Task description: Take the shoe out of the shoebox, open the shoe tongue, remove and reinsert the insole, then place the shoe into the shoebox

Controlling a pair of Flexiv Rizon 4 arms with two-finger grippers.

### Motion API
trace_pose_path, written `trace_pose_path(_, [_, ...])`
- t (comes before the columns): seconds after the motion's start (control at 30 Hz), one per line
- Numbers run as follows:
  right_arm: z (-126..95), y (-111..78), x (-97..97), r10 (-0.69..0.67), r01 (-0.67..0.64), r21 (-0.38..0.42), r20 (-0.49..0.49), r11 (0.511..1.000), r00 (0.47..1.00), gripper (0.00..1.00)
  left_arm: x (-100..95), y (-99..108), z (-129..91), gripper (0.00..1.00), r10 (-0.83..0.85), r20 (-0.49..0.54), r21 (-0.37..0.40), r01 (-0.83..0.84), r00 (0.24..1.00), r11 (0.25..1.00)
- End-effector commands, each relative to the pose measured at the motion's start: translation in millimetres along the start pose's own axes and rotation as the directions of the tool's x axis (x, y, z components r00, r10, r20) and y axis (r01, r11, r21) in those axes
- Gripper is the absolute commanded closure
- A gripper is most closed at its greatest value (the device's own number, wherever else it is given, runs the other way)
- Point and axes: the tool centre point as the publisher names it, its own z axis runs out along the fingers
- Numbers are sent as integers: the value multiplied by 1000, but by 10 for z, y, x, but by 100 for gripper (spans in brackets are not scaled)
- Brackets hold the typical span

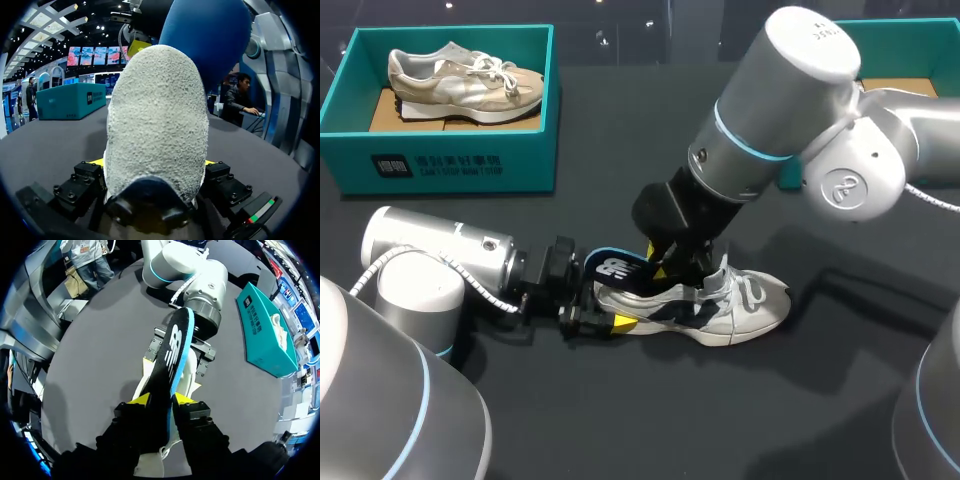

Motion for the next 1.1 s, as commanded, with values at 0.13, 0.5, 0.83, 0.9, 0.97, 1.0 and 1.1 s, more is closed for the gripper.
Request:
trace_pose_path(0.13, [4,54,-46,71,-71,19,-31,997,997,63,-4,1,17,100,0,-1,-2,0,1000,1000])
trace_pose_path(0.5, [-50,46,-66,199,-198,17,-118,980,973,59,-4,1,17,100,0,-1,-2,0,1000,1000])
trace_pose_path(0.83, [-31,76,-66,221,-232,-35,-190,972,957,47,-4,1,17,100,0,-1,-2,0,1000,1000])
trace_pose_path(0.9, [-12,55,-60,228,-243,-50,-205,969,952,45,-4,1,17,100,0,-1,-2,0,1000,1000])
trace_pose_path(0.97, [8,50,-48,232,-253,-72,-220,965,948,45,-4,1,17,100,0,-1,-2,0,1000,1000])
trace_pose_path(1.0, [19,49,-40,240,-262,-67,-228,963,943,45,-4,1,17,100,0,-1,-2,0,1000,1000])
trace_pose_path(1.1, [44,56,-21,238,-270,-99,-249,958,939,44,-4,1,17,100,0,-1,-2,0,1000,1000])
